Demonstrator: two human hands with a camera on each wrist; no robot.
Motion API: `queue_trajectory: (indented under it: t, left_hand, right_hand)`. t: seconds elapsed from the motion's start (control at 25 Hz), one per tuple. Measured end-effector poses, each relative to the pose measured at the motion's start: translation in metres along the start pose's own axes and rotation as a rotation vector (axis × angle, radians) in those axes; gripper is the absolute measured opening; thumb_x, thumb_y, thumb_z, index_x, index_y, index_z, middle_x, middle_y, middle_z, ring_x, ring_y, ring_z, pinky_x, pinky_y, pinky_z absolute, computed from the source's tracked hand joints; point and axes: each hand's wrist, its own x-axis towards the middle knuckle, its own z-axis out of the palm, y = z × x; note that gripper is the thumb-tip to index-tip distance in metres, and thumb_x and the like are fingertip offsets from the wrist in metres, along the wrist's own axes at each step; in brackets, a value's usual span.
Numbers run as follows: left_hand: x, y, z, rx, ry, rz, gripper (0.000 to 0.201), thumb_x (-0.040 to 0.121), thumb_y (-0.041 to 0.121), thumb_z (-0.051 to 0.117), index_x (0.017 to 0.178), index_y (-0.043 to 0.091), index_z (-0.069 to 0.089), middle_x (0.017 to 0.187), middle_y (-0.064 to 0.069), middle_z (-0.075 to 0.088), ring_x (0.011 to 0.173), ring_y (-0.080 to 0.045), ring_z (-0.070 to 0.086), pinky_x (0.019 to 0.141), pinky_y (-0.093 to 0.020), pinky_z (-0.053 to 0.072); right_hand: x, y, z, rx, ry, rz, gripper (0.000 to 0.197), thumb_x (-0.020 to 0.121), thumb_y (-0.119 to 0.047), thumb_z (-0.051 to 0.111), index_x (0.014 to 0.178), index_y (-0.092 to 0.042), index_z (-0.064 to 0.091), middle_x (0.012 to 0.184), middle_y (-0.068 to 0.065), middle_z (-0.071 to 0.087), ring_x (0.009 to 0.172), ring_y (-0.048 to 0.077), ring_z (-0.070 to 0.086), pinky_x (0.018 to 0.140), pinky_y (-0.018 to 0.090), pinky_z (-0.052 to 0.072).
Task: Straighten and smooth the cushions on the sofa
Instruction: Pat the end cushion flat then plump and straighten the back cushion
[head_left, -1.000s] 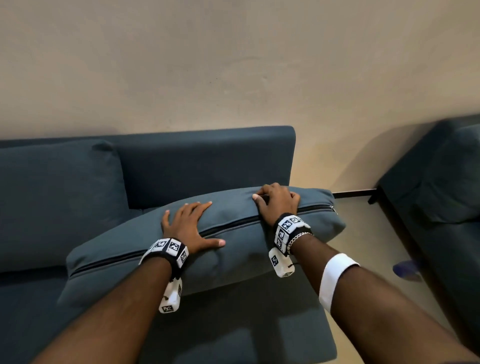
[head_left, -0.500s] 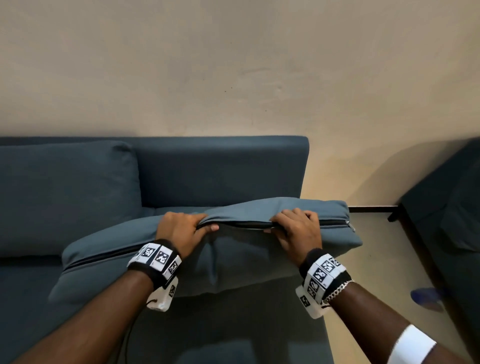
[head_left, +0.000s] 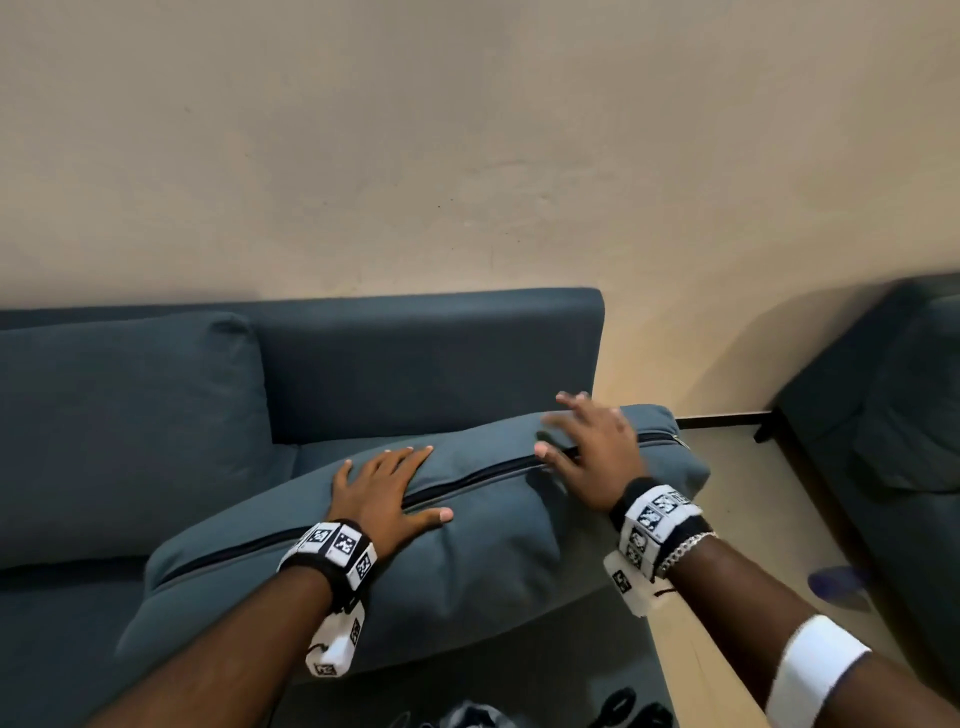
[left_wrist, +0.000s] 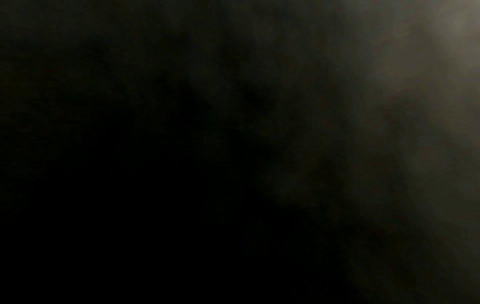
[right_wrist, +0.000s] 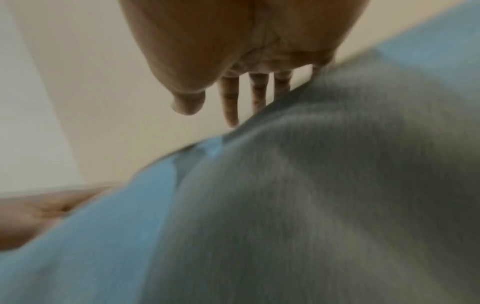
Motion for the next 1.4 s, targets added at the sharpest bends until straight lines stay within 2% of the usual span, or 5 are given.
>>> queue_trajectory:
  t: [0.24,0.48,0.72,0.92,1.4]
  left_hand:
    - [-0.005,-0.004,0.009,-0.018,0.053,-0.003,0.099,0.071,0.096,0.036,0.155,0.049,0.015,0.163,0.016,0.029,0.151,-0.014,0.027,0.123,-0.054,0.008]
    - [0.001,0.005,0.015,-0.009,0.049,0.031,0.097,0.073,0.095,0.035,0.155,0.049,0.018,0.164,0.015,0.028,0.152,-0.012,0.026,0.124,-0.049,0.011]
    - [0.002,-0.015,0.017,-0.05,0.085,0.016,0.095,0.075,0.094,0.036,0.156,0.048,0.017,0.163,0.017,0.029,0.152,-0.011,0.026,0.124,-0.048,0.013]
    - [0.0,-0.003,0.027,-0.044,0.069,0.059,0.095,0.073,0.094,0.036,0.155,0.049,0.023,0.163,0.014,0.031,0.151,-0.013,0.027,0.123,-0.047,0.014]
    - [0.001,-0.01,0.013,-0.008,0.102,0.022,0.086,0.079,0.09,0.03,0.155,0.053,0.014,0.164,0.014,0.026,0.154,-0.013,0.019,0.124,-0.052,0.008]
  right_hand:
    - [-0.003,-0.016,-0.094,0.277,0.819,0.261,0.052,0.098,-0.047,0.054,0.144,-0.024,0.055,0.156,0.003,0.044,0.146,0.023,0.038,0.119,0.047,0.03]
    - [-0.021,0.036,0.024,-0.13,-0.434,0.649,0.095,0.083,-0.089,0.004,0.162,-0.039,0.022,0.174,0.001,0.006,0.16,0.034,-0.004,0.124,0.063,-0.002]
    - [-0.017,-0.005,-0.033,0.108,0.388,0.361,0.058,0.098,-0.052,0.051,0.15,-0.026,0.046,0.167,0.007,0.026,0.158,0.032,0.015,0.127,0.053,0.008]
    - [-0.042,0.007,0.059,-0.145,-0.422,0.417,0.095,0.081,-0.082,-0.015,0.164,-0.04,0.005,0.174,0.0,-0.007,0.159,0.027,-0.018,0.125,0.06,-0.006]
    - [-0.013,-0.043,0.057,-0.177,-0.414,0.236,0.076,0.096,-0.067,0.006,0.165,-0.035,0.006,0.175,0.0,-0.005,0.16,0.027,-0.014,0.123,0.064,-0.013]
